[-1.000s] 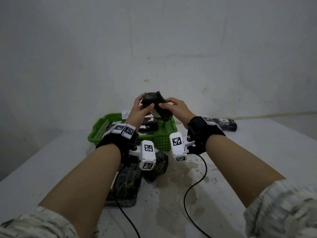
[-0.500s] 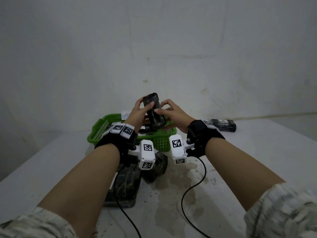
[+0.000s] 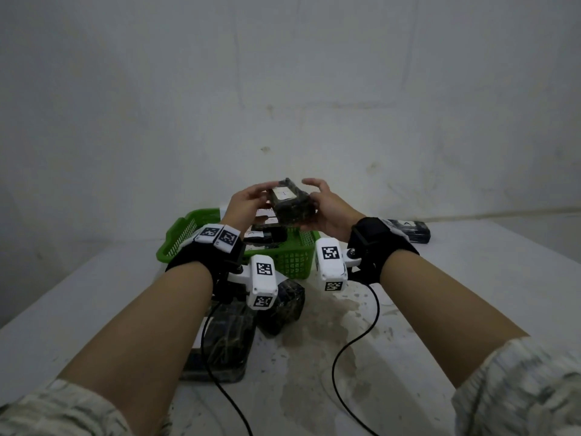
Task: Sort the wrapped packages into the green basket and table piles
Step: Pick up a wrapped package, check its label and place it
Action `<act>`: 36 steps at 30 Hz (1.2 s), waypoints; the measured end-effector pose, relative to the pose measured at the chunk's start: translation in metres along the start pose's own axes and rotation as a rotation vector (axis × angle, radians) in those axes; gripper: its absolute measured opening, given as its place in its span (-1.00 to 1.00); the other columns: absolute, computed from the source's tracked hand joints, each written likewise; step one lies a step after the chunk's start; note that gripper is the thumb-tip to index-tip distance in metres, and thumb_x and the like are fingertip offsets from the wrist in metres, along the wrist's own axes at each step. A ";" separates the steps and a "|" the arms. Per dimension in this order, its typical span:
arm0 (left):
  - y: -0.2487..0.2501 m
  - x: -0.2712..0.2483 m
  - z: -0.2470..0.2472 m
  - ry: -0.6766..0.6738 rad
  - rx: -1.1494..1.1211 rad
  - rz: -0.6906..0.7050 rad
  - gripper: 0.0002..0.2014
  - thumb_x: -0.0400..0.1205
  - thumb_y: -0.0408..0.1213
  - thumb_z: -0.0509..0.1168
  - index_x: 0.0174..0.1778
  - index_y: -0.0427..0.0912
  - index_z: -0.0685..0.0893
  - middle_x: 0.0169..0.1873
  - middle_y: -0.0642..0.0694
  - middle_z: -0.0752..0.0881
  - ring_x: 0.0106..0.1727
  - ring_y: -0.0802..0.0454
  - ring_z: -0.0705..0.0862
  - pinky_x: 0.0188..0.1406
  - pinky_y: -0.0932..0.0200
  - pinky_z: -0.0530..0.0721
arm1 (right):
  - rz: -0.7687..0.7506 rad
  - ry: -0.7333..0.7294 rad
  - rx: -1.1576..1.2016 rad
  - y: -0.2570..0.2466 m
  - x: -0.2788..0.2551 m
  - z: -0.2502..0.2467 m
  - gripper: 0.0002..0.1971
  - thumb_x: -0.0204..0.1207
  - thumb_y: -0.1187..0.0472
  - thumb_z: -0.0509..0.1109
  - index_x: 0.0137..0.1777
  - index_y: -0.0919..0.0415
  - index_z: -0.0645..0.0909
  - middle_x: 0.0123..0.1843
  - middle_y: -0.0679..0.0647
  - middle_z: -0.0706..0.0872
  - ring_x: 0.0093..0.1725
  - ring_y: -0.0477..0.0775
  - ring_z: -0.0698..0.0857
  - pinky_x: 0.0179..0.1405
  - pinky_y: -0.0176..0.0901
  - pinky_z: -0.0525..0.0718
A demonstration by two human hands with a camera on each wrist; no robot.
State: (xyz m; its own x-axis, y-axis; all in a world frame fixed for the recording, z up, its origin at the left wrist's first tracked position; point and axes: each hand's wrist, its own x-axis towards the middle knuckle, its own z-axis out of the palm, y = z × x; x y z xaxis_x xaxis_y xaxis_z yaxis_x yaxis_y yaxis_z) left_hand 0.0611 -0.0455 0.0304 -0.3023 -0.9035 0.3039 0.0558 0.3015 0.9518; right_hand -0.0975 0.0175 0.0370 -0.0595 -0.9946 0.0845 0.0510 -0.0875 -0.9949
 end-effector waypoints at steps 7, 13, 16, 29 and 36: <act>-0.004 -0.005 0.003 -0.021 0.100 0.165 -0.62 0.58 -0.51 0.32 0.30 -0.16 0.60 -0.22 -0.11 0.71 -0.13 0.03 0.68 -0.15 0.23 0.66 | 0.077 -0.138 -0.172 -0.002 -0.002 -0.005 -0.51 0.63 -0.24 0.13 0.18 0.13 0.65 0.17 0.19 0.76 0.07 0.07 0.74 0.01 -0.15 0.71; -0.004 -0.009 0.007 -0.003 0.076 0.210 -0.60 0.49 -0.59 0.38 0.26 -0.32 0.62 -0.21 -0.11 0.74 -0.18 0.28 0.73 -0.05 0.39 0.69 | 0.163 -0.180 -0.165 0.002 -0.004 -0.005 -0.67 0.58 0.16 0.33 0.22 0.38 0.59 0.11 0.33 0.73 0.03 0.27 0.73 0.15 0.07 0.68; -0.003 -0.006 0.011 0.099 0.094 0.227 -0.55 0.45 -0.54 0.45 0.25 -0.23 0.59 0.01 -0.11 0.64 0.00 0.17 0.64 0.01 0.29 0.65 | 0.160 -0.146 -0.109 0.003 -0.007 -0.002 -0.86 0.56 0.39 0.19 -0.06 0.39 0.58 -0.18 0.28 0.70 -0.31 0.20 0.77 -0.27 -0.08 0.79; 0.002 0.000 0.019 0.034 -0.183 -0.074 -0.73 0.67 -0.53 0.09 0.22 -0.15 0.43 0.07 -0.22 0.60 -0.03 -0.10 0.63 -0.16 0.08 0.68 | 0.051 -0.143 -0.273 -0.004 -0.020 0.010 -0.71 0.70 -0.08 0.13 0.02 0.11 0.55 -0.09 0.06 0.66 -0.22 -0.04 0.69 -0.47 -0.27 0.66; 0.002 -0.003 0.005 -0.099 -0.212 -0.194 -0.67 0.74 -0.37 0.01 0.40 -0.08 0.44 0.17 -0.29 0.60 -0.02 -0.14 0.63 0.00 0.02 0.61 | 0.057 -0.137 -0.143 -0.004 -0.011 0.008 -0.45 0.64 0.21 0.32 0.55 -0.07 0.20 -0.04 0.15 0.66 -0.45 -0.01 0.73 -0.57 -0.30 0.62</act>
State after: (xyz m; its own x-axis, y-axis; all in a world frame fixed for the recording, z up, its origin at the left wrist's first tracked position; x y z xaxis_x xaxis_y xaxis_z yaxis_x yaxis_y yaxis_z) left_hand 0.0577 -0.0408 0.0310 -0.4175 -0.9007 0.1202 0.1822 0.0466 0.9822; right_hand -0.0896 0.0280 0.0404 0.0765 -0.9968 0.0250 -0.0920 -0.0321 -0.9952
